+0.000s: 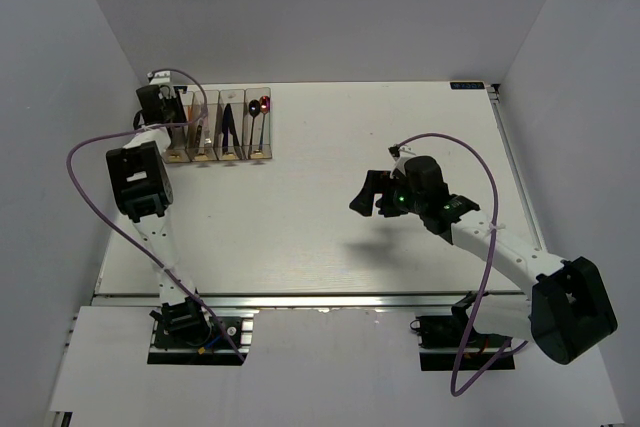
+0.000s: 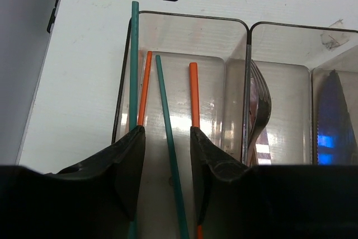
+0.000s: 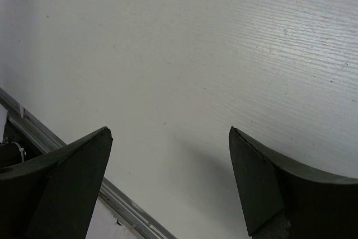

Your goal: Sort the eating utensils into containers

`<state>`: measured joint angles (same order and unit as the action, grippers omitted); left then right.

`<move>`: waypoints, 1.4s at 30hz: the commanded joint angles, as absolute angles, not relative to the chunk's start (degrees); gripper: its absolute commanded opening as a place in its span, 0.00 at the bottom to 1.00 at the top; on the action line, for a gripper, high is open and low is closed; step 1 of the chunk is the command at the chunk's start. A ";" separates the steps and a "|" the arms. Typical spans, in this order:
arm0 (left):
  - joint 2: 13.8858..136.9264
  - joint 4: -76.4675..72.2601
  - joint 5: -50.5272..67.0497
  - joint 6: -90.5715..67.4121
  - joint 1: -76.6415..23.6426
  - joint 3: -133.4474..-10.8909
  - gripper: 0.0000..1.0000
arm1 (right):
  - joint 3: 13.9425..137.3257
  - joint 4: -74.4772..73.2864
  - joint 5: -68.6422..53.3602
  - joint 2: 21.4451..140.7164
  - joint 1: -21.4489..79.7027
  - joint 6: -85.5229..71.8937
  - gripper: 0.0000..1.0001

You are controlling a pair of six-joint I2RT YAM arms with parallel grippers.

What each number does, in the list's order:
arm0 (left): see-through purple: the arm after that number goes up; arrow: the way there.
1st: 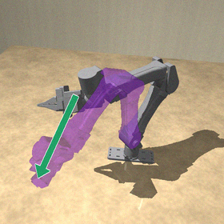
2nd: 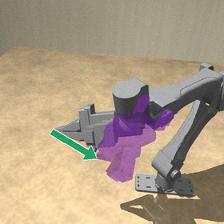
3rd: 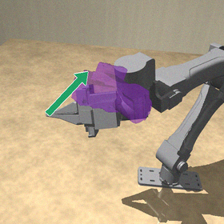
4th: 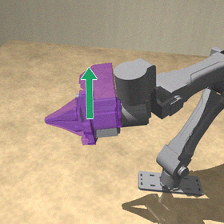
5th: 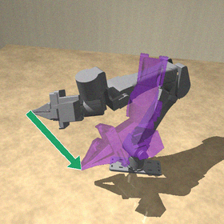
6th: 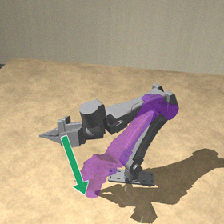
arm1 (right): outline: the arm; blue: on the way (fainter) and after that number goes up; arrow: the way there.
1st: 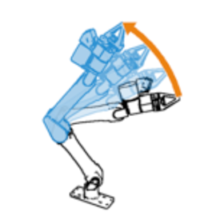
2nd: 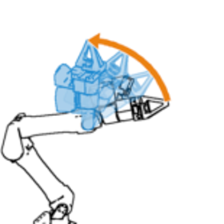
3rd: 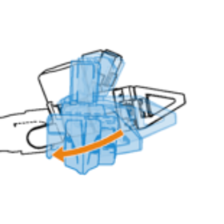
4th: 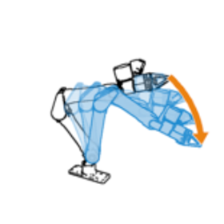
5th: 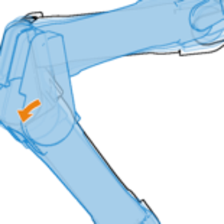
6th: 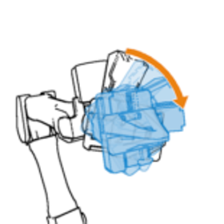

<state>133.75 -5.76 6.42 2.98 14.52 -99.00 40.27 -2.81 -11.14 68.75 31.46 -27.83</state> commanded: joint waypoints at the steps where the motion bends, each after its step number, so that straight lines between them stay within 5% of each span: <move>1: 129.21 -5.53 5.98 3.43 14.85 -99.67 0.48 | 41.57 -0.62 -12.13 68.64 31.11 -27.51 0.89; 42: 134.30 -2.20 4.04 6.24 14.77 -103.18 0.45 | 41.22 -0.62 -12.66 69.34 31.11 -26.98 0.89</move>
